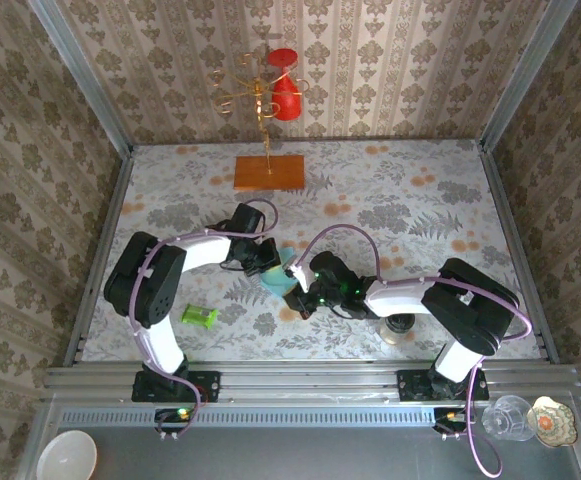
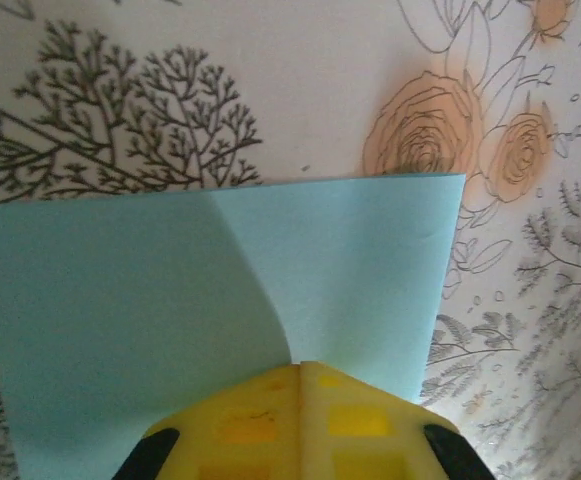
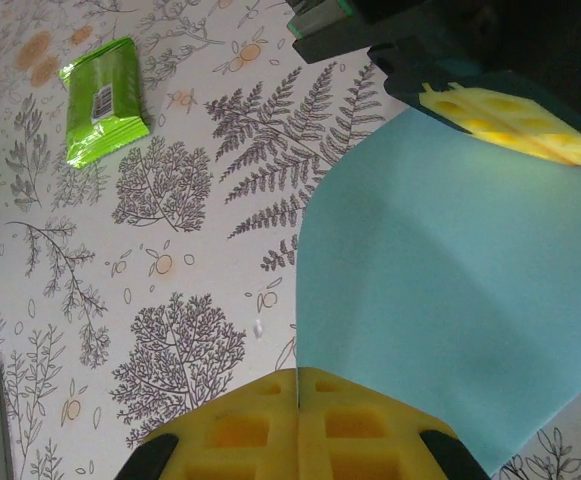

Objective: Fold a paper plane with a square sheet of paper (pick it up from the middle)

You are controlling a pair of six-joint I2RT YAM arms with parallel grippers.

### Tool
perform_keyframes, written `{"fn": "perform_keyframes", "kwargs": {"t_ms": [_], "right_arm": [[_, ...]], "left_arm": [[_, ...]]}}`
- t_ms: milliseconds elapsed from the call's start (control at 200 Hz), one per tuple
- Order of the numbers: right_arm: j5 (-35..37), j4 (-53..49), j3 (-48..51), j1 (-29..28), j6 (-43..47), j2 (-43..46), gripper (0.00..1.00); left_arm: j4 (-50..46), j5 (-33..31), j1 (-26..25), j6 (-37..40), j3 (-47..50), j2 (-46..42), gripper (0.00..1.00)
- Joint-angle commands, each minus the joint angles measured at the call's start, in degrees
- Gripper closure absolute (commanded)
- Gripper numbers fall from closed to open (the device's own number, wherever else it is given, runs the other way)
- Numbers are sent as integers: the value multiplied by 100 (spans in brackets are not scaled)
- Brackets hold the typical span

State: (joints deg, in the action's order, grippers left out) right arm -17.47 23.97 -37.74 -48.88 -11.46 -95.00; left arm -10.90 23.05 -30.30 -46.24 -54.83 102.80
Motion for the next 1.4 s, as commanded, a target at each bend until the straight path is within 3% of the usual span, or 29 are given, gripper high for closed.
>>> {"fn": "perform_keyframes", "kwargs": {"t_ms": [0,190,515,1396], "right_arm": [[-32,-247,-136,30,-227,-89,100],[552,-1106,-520,85,-634,-115,100],[1137,-1630,-743,108,-832,-239,100],[1114,-1728,-946,187,-737,-471,100]], "left_arm": [[-218,-116,-35,81,-116,235,97],[-231,-52,-54,108,-65,363,100],[-79,103,-19,62,25,275,100],[-11,222,25,113,54,244,100]]}}
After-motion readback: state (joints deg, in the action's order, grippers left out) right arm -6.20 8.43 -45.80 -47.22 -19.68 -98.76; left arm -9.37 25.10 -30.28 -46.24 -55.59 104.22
